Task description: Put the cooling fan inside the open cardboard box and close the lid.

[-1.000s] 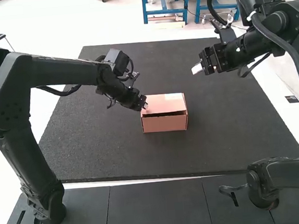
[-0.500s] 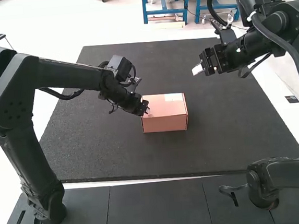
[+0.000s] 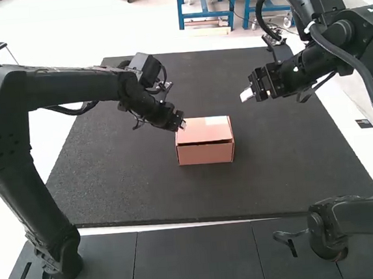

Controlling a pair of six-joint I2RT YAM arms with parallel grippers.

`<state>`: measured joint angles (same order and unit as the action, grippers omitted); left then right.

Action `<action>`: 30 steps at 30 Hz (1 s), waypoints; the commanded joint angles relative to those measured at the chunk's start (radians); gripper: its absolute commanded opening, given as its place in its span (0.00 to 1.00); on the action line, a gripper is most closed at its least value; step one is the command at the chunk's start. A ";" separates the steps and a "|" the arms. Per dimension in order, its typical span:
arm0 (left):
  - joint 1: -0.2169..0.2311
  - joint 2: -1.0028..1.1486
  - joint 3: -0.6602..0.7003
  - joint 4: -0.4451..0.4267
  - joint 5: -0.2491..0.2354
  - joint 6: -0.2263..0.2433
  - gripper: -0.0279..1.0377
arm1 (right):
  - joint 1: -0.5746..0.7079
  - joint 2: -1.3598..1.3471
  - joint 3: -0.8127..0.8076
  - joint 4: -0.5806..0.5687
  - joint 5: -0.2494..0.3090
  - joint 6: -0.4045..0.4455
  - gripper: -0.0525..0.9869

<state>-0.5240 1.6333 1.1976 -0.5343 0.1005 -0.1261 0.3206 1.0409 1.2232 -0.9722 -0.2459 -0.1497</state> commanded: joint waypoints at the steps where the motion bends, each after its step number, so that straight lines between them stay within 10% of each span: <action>1: -0.002 -0.079 0.030 -0.007 -0.015 -0.030 0.93 | 0.002 -0.033 0.006 0.001 0.011 0.004 0.83; 12: 0.047 -0.299 -0.165 0.073 -0.099 -0.030 0.93 | 0.002 -0.111 -0.085 0.027 0.054 -0.011 0.83; 19: 0.125 -0.504 -0.451 0.462 -0.125 -0.026 0.92 | 0.002 -0.245 -0.249 0.291 0.096 -0.022 0.83; 30: 0.245 -0.629 -0.665 0.642 -0.099 -0.020 0.91 | -0.035 -0.392 -0.502 0.711 0.211 0.193 0.85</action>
<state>-0.3157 1.0492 0.5591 0.0628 -0.0078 -0.1471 0.3058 0.6807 0.7567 -0.2981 -0.0978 -0.0414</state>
